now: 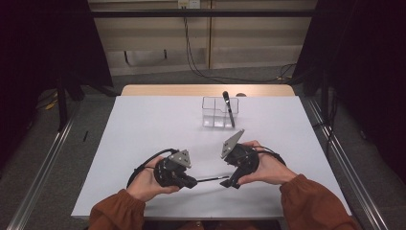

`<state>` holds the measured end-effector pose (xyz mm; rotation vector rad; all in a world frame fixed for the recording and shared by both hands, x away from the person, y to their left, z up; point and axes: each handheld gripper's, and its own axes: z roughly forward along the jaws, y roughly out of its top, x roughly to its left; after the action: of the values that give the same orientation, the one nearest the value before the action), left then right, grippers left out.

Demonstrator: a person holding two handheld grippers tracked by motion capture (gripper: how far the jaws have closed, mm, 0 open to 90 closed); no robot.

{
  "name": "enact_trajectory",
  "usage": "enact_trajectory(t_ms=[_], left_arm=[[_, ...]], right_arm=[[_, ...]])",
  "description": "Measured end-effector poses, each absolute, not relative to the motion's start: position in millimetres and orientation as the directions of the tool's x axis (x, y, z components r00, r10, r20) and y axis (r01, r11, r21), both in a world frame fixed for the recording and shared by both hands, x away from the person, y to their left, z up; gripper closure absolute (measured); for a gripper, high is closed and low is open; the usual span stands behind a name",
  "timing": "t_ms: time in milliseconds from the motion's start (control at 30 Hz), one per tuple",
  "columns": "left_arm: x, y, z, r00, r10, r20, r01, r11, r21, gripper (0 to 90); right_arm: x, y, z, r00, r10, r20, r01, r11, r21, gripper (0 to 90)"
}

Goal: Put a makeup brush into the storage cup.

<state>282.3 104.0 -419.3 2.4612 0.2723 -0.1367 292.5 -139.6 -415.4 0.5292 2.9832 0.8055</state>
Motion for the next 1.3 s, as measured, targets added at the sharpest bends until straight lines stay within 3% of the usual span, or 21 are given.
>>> enact_trajectory(t_ms=[300,900,1300], left_arm=[[282,118,-420,0.967,0.189,-0.171,0.254,-0.747,0.614,85.4],[279,146,-424,0.951,0.246,-0.189,0.308,-0.682,0.664,85.4],[279,167,-425,0.930,0.308,-0.201,0.352,-0.584,0.732,85.4]], right_arm=[[291,-155,-417,-0.930,0.353,0.105,0.352,0.769,0.534,6.4],[278,-187,-424,-0.894,0.431,0.122,0.408,0.673,0.616,10.8],[269,-194,-432,-0.873,0.476,0.104,0.413,0.610,0.677,8.6]])
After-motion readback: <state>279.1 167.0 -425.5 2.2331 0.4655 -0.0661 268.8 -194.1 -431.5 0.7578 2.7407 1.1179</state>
